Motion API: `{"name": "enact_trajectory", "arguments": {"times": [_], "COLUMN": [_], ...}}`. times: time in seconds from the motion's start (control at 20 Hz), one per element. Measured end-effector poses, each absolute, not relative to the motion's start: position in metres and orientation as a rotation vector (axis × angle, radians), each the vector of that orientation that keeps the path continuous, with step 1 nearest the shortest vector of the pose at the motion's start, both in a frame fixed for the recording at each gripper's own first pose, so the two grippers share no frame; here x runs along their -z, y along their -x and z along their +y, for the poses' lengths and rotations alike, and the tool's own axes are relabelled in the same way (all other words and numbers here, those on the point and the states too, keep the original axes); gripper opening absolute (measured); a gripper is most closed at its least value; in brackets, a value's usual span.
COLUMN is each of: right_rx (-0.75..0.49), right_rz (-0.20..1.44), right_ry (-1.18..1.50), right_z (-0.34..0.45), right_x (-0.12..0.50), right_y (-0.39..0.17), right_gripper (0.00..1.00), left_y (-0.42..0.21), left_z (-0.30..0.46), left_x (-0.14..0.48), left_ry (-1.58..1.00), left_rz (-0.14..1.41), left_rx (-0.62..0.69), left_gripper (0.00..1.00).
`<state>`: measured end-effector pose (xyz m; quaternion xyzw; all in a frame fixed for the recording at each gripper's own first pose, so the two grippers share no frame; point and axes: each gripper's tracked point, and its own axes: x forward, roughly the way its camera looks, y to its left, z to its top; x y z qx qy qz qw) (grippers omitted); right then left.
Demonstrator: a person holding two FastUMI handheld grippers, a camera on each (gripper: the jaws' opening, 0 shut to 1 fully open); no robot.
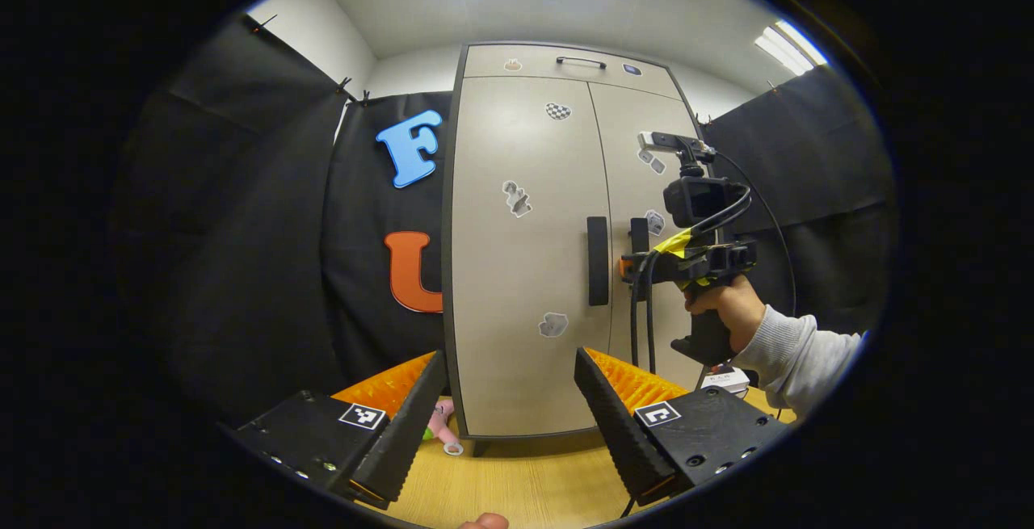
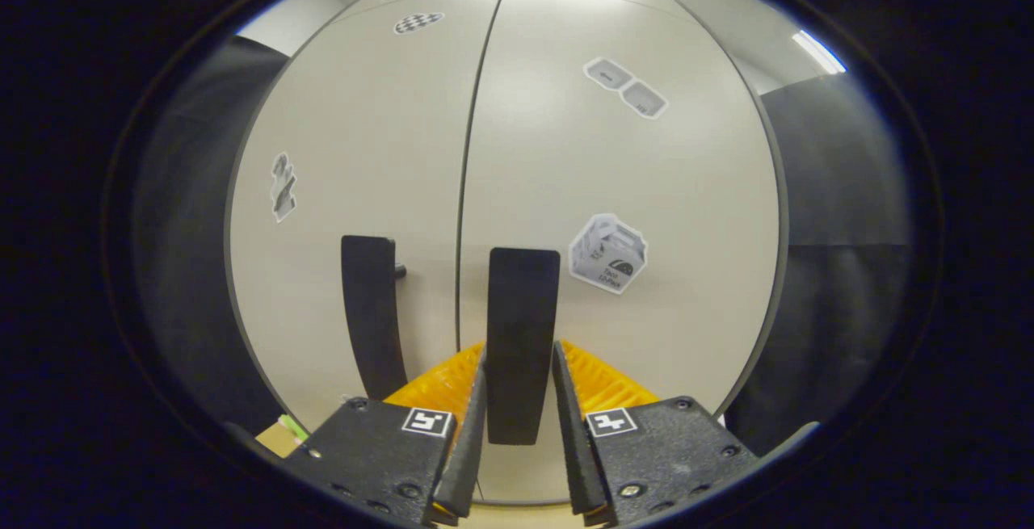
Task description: Open the right door of the double-door shoe cabinet with the right hand, and open the left door with the left hand.
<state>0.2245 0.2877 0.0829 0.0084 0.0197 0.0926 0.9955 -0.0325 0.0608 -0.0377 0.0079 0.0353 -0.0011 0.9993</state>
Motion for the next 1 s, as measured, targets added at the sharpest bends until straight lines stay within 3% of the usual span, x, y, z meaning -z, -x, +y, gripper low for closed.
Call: {"name": "enact_trajectory", "arguments": {"times": [0.4,0.8,1.0], "right_rx": [-0.203,-0.238,-0.267], "right_rz": [0.039,0.057,0.066], "right_ry": [-0.012,-0.024,-0.034], "right_z": [0.288,0.284,0.271], "right_x": [-0.083,-0.082,-0.081], "right_y": [-0.223,-0.211,-0.186], "right_gripper": [0.33,0.26,0.28], "left_y": [0.031,0.031,0.035], "left_z": [0.065,0.07,0.069], "left_x": [0.038,0.035,0.033], "left_ry": [-0.008,-0.008,-0.013], "left_rz": [0.071,0.057,0.053], "left_rx": [0.004,-0.005,-0.008], "left_gripper": [0.96,0.96,0.96]}}
